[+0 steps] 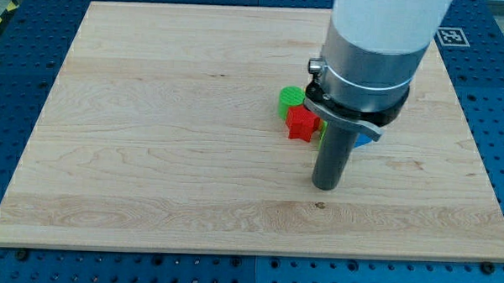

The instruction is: Push the green star below the red star

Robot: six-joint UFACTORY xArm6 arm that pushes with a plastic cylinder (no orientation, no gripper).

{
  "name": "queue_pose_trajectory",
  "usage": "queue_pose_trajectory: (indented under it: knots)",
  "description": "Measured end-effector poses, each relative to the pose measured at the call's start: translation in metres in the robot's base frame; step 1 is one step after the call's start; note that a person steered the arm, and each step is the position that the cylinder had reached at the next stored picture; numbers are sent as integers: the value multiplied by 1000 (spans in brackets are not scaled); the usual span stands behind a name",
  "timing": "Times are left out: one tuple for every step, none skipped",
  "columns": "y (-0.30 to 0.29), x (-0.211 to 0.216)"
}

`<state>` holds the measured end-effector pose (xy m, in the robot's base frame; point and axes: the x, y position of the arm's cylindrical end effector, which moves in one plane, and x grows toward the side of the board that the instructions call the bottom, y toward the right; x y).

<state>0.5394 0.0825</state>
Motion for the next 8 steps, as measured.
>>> queue_pose_trajectory:
  knots:
    - [17, -1]
    - [39, -4]
    - [63, -17]
    - [75, -17]
    - [70, -43]
    - [63, -69]
    - [47, -83]
    - [20, -87]
